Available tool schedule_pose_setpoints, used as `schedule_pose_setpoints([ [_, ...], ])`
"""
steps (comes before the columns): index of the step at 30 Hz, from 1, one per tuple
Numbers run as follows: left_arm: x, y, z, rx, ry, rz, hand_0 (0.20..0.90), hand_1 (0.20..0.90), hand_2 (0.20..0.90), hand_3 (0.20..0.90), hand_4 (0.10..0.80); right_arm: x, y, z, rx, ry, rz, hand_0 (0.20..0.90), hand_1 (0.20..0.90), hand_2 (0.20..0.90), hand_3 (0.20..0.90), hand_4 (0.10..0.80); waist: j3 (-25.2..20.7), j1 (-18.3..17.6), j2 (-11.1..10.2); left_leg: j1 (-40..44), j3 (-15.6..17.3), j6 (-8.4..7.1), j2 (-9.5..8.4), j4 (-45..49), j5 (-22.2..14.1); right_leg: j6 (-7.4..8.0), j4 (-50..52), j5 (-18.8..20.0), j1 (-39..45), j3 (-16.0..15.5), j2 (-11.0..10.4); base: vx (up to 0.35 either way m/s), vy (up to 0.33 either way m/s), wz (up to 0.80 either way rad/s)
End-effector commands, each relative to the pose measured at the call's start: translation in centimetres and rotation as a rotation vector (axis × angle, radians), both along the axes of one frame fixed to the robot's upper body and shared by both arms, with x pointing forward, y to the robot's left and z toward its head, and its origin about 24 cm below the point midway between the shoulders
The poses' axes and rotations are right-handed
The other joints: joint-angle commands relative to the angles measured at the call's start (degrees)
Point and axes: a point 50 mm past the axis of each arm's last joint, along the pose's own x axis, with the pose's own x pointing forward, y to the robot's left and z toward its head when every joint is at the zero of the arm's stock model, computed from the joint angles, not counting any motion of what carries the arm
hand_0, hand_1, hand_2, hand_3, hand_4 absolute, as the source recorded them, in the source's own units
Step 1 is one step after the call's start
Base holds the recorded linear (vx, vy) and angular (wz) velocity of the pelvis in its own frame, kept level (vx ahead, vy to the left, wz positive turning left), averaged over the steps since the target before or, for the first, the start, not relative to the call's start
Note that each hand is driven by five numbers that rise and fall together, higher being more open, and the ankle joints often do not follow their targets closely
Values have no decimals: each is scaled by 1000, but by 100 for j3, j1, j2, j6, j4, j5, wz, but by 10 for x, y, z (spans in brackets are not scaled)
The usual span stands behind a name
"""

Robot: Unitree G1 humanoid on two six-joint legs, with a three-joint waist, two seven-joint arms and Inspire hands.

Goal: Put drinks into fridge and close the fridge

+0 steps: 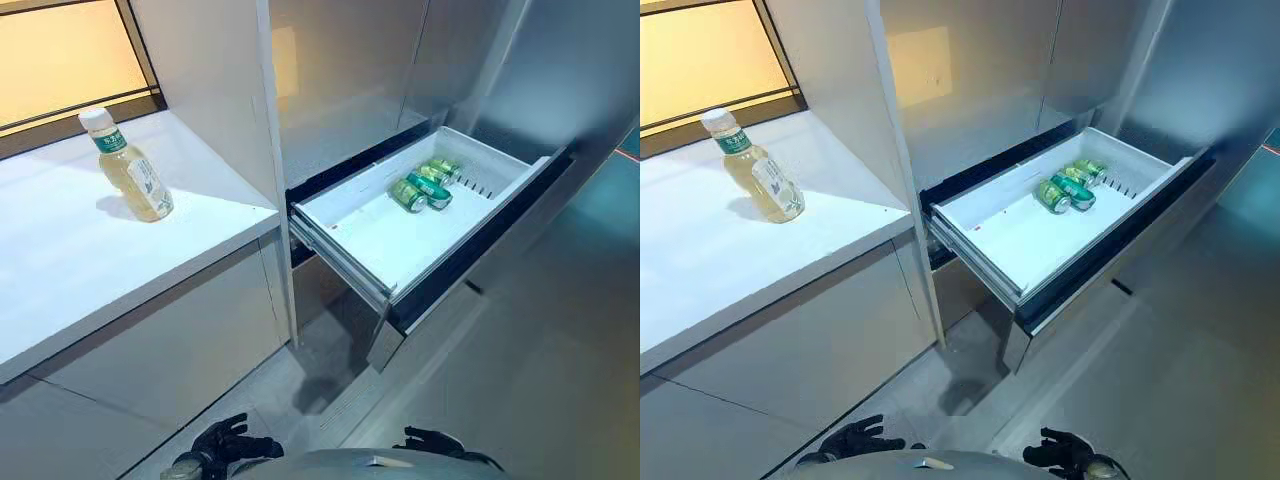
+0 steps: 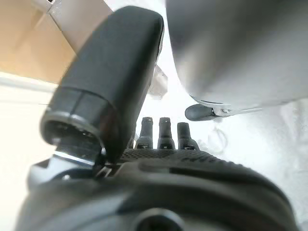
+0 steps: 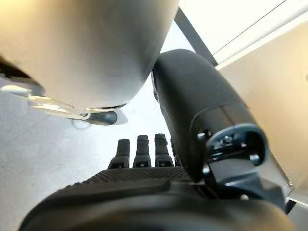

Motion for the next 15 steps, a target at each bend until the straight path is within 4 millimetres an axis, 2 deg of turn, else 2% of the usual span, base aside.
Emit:
schedule_pose_setpoints([
  [1,26,-20,1,-53,-63,-18,900,900,900,900,800,1,-4,1,-22,29,72,900,900,900,900,800,124,61,223,307,-95,125,-131,66,-963,243,-3,358,-486,-185,177,0,0,0],
  [15,33,-29,3,-46,-101,-79,900,900,900,900,800,2,1,0,-22,41,77,900,900,900,900,800,92,61,204,320,-74,138,-126,61,-977,253,-2,363,-484,-168,177,0,0,0],
])
